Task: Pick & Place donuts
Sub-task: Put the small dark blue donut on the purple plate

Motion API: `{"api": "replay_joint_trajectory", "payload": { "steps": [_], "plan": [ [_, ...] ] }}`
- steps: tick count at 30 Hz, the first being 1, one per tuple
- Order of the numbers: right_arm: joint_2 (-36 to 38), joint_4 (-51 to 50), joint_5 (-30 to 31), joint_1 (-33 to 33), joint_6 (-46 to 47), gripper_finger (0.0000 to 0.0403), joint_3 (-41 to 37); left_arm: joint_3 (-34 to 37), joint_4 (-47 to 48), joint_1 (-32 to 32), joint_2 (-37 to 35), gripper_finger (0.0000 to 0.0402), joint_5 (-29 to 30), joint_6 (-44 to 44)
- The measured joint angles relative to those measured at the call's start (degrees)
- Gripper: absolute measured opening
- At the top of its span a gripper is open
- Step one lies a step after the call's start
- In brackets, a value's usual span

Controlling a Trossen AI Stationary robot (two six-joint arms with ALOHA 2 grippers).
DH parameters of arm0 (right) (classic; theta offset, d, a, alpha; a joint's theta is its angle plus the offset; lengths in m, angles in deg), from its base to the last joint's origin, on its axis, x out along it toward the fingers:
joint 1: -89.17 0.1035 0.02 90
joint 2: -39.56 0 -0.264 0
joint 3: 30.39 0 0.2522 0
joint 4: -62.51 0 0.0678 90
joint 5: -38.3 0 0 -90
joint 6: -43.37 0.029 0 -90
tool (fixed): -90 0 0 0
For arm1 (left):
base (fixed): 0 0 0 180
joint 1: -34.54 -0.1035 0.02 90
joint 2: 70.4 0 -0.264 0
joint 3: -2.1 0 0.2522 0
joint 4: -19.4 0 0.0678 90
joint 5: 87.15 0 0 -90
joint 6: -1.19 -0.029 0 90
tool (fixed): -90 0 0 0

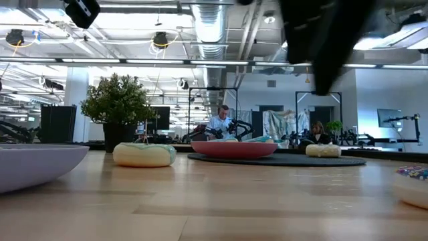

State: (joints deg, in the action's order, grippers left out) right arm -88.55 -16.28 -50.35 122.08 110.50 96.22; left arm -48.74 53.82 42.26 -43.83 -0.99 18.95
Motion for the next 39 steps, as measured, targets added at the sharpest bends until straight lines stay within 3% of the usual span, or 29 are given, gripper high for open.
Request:
{"api": "replay_joint_trajectory", "payload": {
  "steps": [9, 17, 24, 39],
  "plan": [
    [8.11, 10.81, 1.55, 9.50, 20.19, 0.0249, -15.33, 0.00, 0.01, 0.00, 0.02, 0.0000, 0.00, 0.02],
    [8.86, 9.56, 1.61, 15.22, 31.86, 0.0249, -18.64, 0.00, 0.01, 0.00, 0.00, 0.0000, 0.05, 0.30],
    [5.28, 10.30, 1.68, 13.45, 32.22, 0.0250, -18.68, 0.00, 0.01, 0.00, 0.02, 0.0000, 0.92, 0.52],
    [5.03, 7.49, 5.02, 7.56, 27.00, 0.0251, -18.70, 0.00, 0.02, 0.00, 0.02, 0.0000, 3.04, 1.49]
  ]
}}
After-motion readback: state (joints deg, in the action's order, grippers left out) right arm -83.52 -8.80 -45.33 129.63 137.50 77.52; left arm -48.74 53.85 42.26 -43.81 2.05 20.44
